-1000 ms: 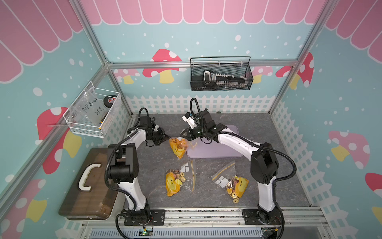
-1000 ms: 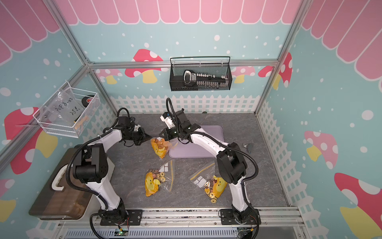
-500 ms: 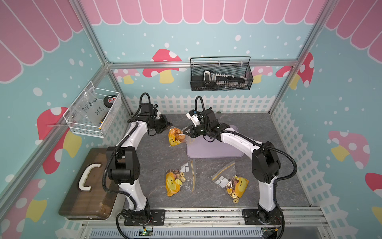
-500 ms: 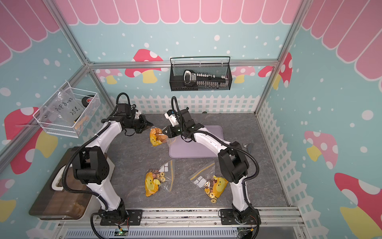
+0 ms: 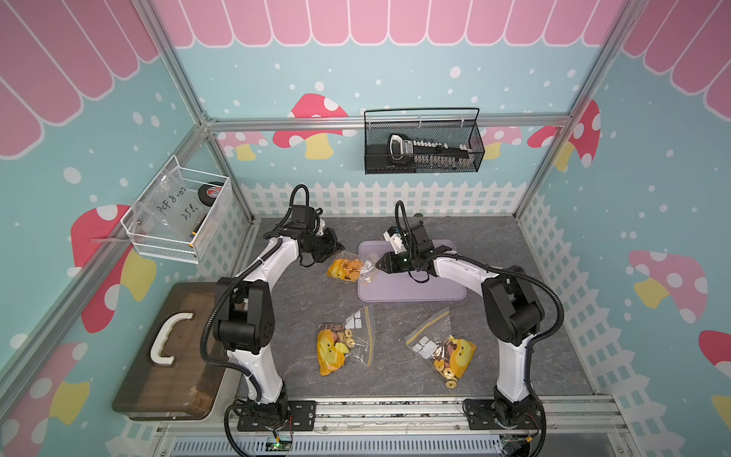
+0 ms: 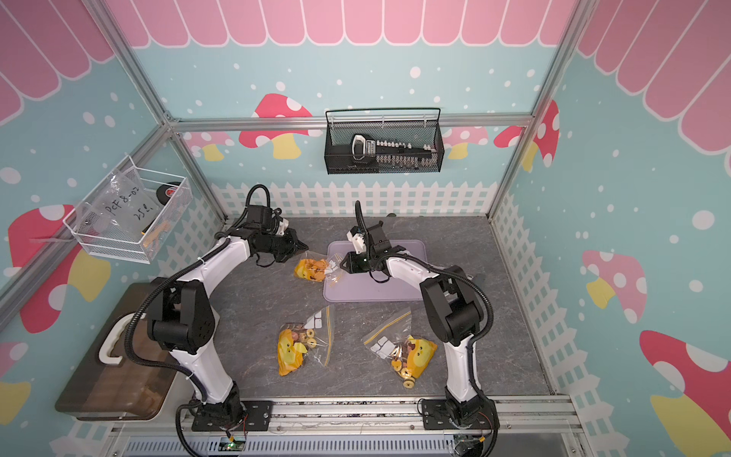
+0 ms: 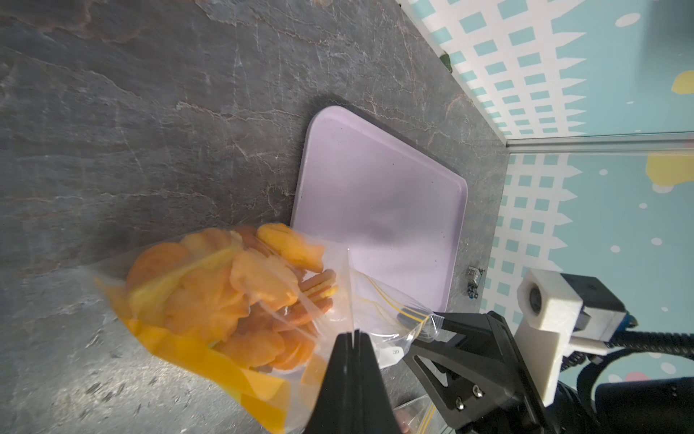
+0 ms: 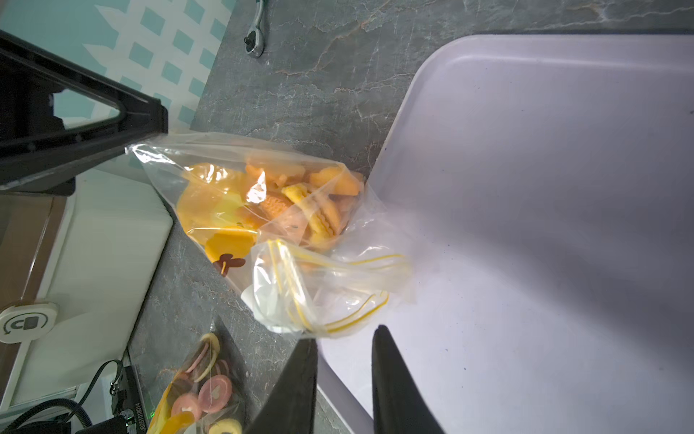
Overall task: Pour cookies out of the ziploc bag
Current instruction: 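Pour the cookies out of the ziploc bag onto the tray.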
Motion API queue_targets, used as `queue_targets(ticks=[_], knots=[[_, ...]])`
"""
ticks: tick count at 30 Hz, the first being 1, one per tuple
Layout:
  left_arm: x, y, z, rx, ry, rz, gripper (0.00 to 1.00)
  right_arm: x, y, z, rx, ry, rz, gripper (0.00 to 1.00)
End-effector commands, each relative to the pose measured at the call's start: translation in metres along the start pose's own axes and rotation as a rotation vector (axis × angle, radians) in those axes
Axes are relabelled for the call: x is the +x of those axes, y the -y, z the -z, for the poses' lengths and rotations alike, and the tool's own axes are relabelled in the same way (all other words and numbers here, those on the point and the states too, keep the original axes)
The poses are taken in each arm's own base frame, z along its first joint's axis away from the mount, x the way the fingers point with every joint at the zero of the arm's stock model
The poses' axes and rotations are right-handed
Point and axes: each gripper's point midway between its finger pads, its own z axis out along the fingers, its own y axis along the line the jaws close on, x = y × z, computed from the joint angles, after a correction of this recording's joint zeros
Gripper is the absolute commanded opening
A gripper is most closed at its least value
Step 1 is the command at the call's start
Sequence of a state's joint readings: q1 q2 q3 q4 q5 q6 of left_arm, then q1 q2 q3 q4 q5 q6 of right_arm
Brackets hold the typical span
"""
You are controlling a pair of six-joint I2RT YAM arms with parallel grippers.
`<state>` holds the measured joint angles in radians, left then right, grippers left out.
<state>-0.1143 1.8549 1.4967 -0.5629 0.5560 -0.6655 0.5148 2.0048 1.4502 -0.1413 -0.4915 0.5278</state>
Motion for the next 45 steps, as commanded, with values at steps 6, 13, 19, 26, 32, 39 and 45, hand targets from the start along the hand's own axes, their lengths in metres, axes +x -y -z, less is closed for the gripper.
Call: queue_targets(ticks=[6,13,19,26,32,39,45], knots=[[-0.001,0.003,0.002,-0.001,0.025,-0.02,0.0,-0.02,-0.024,0.015,-0.087,0.079,0.004,0.41],[-0.002,0.01,0.007,0.013,0.027,-0.026,0.0,-0.027,-0.026,0.011,-0.098,0.084,-0.022,0.4],[-0.001,0.01,0.008,0.01,0.023,-0.024,0.0,-0.034,-0.035,0.011,-0.139,0.096,-0.045,0.32],[-0.003,0.013,0.01,0.015,0.027,-0.027,0.0,-0.027,-0.025,0.004,-0.101,0.059,-0.08,0.3],[-0.003,0.016,0.013,0.021,0.027,-0.029,0.0,-0.017,-0.021,-0.001,-0.088,0.032,-0.106,0.3],[-0.009,0.031,0.024,0.04,0.042,-0.048,0.0,-0.009,-0.013,-0.006,-0.047,0.0,-0.129,0.3],[-0.01,0.039,0.028,0.055,0.039,-0.055,0.0,-0.016,-0.015,-0.007,-0.055,0.013,-0.121,0.15]])
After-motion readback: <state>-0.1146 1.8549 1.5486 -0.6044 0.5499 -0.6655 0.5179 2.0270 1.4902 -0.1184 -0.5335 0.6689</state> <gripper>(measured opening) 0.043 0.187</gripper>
